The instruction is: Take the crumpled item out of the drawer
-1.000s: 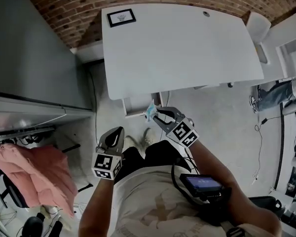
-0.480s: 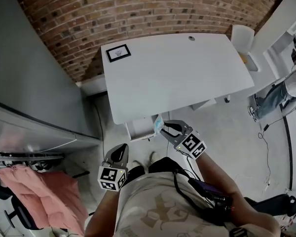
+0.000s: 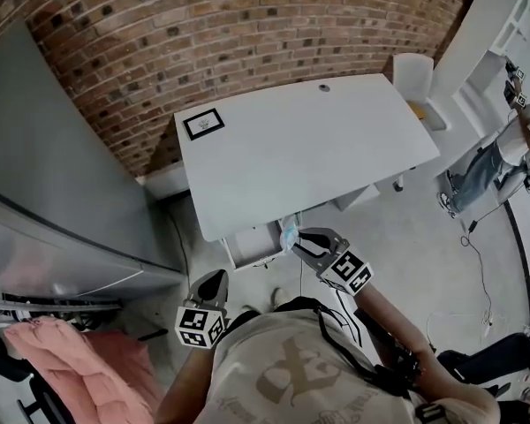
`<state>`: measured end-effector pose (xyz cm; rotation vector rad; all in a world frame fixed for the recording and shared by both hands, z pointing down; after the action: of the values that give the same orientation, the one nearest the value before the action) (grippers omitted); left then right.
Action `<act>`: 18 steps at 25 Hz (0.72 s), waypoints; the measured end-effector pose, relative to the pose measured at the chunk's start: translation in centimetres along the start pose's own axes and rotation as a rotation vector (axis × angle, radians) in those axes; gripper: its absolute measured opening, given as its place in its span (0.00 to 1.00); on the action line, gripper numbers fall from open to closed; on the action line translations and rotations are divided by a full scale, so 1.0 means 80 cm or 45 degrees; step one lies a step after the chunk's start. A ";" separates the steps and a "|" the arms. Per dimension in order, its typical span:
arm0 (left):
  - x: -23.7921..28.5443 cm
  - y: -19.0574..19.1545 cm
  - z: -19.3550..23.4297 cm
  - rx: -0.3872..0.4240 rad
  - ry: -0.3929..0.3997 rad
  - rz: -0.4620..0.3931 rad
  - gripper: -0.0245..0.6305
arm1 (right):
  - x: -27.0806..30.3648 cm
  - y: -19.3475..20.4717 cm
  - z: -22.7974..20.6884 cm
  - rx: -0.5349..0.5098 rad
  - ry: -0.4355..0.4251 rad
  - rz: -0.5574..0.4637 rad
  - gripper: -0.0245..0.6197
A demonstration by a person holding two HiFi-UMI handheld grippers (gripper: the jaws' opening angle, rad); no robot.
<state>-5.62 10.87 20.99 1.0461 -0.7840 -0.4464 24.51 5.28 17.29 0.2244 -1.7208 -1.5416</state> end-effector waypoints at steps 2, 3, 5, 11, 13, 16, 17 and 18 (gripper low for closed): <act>-0.003 0.000 0.003 0.004 -0.001 0.000 0.04 | -0.009 -0.003 0.004 0.005 0.002 -0.016 0.20; -0.005 -0.001 0.004 0.007 -0.001 -0.002 0.04 | -0.014 -0.005 0.005 0.007 0.007 -0.022 0.20; -0.006 -0.005 0.005 0.010 0.000 -0.009 0.04 | -0.022 -0.007 0.005 0.013 0.021 -0.029 0.20; -0.008 -0.019 0.004 0.025 0.024 -0.032 0.04 | -0.025 -0.005 0.007 0.038 0.046 -0.027 0.20; -0.009 -0.020 0.002 0.031 0.033 -0.034 0.04 | -0.022 -0.004 0.010 0.042 0.043 -0.025 0.20; -0.009 -0.021 -0.001 0.039 0.047 -0.031 0.04 | -0.018 -0.004 0.013 0.043 0.037 -0.016 0.20; -0.009 -0.020 -0.002 0.038 0.050 -0.027 0.04 | -0.017 -0.004 0.015 0.043 0.033 -0.012 0.20; -0.010 -0.019 -0.003 0.036 0.052 -0.024 0.04 | -0.017 -0.004 0.016 0.043 0.029 -0.006 0.20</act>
<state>-5.90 10.91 19.30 1.0864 -0.7466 -0.4295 24.43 7.00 16.52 0.2626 -1.7312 -1.5088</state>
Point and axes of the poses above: the fingertips, and each gripper's own axes: x forward along the fingers, z to its left, y out of its underside, the point moved 10 cm from there along -x, backward along the fingers, and after that the axes turned 3 degrees about y, right-handed, at the moved point
